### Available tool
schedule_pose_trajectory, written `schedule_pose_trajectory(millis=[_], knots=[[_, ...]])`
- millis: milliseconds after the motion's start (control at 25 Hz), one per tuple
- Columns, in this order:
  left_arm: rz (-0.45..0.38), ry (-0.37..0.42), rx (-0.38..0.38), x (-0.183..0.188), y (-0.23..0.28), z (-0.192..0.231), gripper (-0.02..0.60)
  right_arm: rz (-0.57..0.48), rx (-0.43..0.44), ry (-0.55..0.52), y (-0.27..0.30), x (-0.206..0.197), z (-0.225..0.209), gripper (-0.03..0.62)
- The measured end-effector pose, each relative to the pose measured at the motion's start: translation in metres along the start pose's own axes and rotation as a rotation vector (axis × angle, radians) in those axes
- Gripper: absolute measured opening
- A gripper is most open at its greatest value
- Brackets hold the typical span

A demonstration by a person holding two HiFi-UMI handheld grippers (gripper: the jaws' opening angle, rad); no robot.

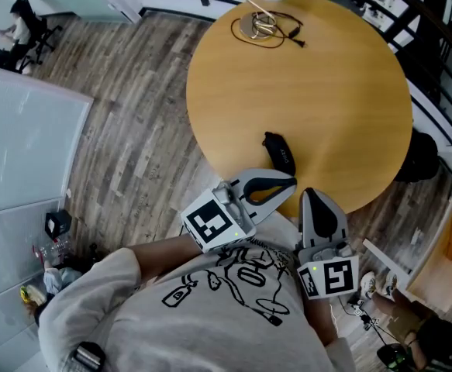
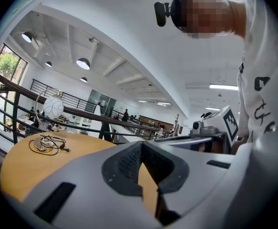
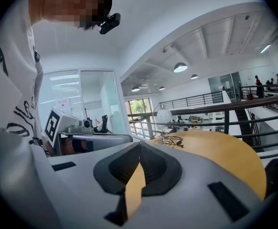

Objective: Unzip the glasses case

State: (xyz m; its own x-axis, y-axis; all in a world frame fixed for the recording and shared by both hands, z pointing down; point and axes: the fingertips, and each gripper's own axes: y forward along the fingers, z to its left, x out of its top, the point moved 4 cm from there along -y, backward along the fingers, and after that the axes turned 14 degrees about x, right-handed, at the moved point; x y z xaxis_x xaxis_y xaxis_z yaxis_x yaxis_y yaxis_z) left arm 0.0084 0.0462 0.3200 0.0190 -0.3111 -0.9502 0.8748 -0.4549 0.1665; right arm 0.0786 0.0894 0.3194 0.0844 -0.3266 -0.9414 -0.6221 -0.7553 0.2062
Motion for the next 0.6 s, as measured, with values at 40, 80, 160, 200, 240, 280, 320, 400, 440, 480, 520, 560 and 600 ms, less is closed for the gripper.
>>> schedule_pose_trajectory(millis=[40,80,160,200,240,280,320,400,440,480,520,560,600], knots=[[0.002,-0.005,0.001,-0.0006,0.0001,0.0002,0.006,-0.001,0.002,0.002,0.0,-0.0001,-0.0001,0.023],[0.003,-0.01,0.001,-0.0011,0.0001,0.0009,0.006,-0.004,0.004,0.005,0.0004,-0.0003,-0.0003,0.023],[0.002,-0.012,0.003,-0.0012,0.0,0.0021,0.008,-0.008,0.011,0.014,0.0017,-0.001,-0.0009,0.023],[0.002,-0.01,0.003,-0.0012,0.0002,0.0018,0.006,-0.009,0.013,0.017,0.002,-0.0014,-0.0014,0.023],[0.002,-0.007,0.002,-0.0014,0.0004,0.0009,0.006,-0.01,0.014,0.018,0.0017,-0.0017,-0.0016,0.023],[0.004,-0.005,0.002,-0.0018,0.0006,-0.0003,0.007,-0.01,0.013,0.017,0.0012,-0.0017,-0.0018,0.023],[0.006,-0.004,0.002,-0.0024,0.0007,-0.0011,0.006,-0.01,0.013,0.015,0.0006,-0.0018,-0.002,0.023],[0.012,-0.001,0.003,-0.0041,0.0015,-0.0013,0.007,-0.011,0.012,0.012,-0.0001,-0.002,-0.0029,0.023],[0.013,0.0,0.003,-0.0048,0.0022,-0.0009,0.006,-0.011,0.012,0.012,-0.0001,-0.0023,-0.0036,0.023],[0.013,0.0,0.004,-0.0052,0.003,-0.0006,0.006,-0.012,0.012,0.013,0.0,-0.0026,-0.0046,0.023],[0.011,0.0,0.004,-0.0052,0.0039,-0.0003,0.007,-0.012,0.013,0.014,0.0001,-0.0029,-0.0056,0.023],[0.009,0.0,0.004,-0.0048,0.0048,-0.0002,0.006,-0.013,0.014,0.015,0.0002,-0.0031,-0.0065,0.023],[0.007,0.0,0.004,-0.0044,0.0057,-0.0001,0.006,-0.014,0.015,0.017,0.0003,-0.0033,-0.0075,0.023]])
